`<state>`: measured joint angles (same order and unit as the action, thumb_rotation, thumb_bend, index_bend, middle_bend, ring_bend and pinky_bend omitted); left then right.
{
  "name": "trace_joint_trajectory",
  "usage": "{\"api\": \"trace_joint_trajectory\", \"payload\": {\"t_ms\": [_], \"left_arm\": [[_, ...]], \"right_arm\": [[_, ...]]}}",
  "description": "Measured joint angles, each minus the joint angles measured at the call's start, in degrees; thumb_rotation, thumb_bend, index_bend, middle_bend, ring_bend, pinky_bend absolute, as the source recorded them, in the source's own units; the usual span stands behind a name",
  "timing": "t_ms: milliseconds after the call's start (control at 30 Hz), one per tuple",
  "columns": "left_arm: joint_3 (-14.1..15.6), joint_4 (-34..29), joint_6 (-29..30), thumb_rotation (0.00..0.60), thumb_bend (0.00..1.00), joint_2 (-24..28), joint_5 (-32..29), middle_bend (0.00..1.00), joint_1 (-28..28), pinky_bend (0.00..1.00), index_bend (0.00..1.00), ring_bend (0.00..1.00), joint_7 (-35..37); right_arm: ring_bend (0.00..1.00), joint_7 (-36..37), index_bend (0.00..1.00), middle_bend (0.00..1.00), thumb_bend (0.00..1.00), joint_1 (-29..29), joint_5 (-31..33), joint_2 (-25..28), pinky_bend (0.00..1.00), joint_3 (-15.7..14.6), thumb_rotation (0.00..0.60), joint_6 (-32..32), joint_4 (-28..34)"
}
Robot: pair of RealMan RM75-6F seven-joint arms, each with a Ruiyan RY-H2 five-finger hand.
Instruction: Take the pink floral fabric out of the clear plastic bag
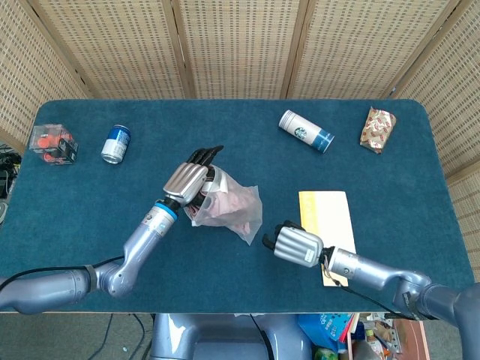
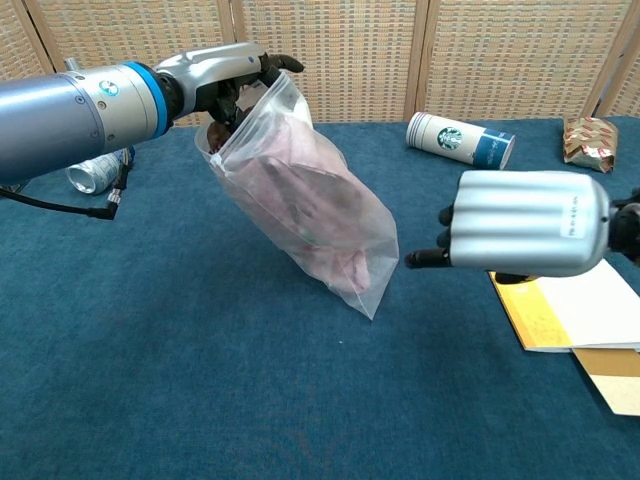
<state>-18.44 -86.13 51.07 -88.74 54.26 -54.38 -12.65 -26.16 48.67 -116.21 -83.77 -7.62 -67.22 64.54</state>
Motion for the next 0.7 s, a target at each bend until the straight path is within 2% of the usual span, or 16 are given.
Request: {"api": "trace_joint_trajectory", "payload": {"t_ms": [300, 467, 700], "left_arm": [[0.3, -0.2, 0.1, 0.600, 0.43, 0.2, -0.9, 0.00, 0.1, 0.00, 0.73, 0.00, 0.7], [0.7, -0.4, 0.1, 0.600, 0.43, 0.5, -0.9, 0.00, 0.1, 0.00, 0.73, 0.00, 0.9], [0.9, -0.4, 0.0, 0.600, 0.43, 0.5, -0.8, 0.00, 0.2, 0.00, 0.73, 0.00, 1.5]], "right_arm": [[0.69, -9.2, 0.29, 0.72, 0.02, 4.8, 1.6, -4.9, 0.93, 3.3, 0.600, 12.9, 4.4], [0.69, -10.7, 0.29, 0.72, 0.03, 5.4, 4.5, -7.1, 0.93, 5.3, 0.600, 15.0, 3.8], [0.69, -11.6, 0.29, 0.72, 0.04, 5.6, 5.8, -8.0, 0.93, 6.0, 0.600, 15.5, 2.8]]}}
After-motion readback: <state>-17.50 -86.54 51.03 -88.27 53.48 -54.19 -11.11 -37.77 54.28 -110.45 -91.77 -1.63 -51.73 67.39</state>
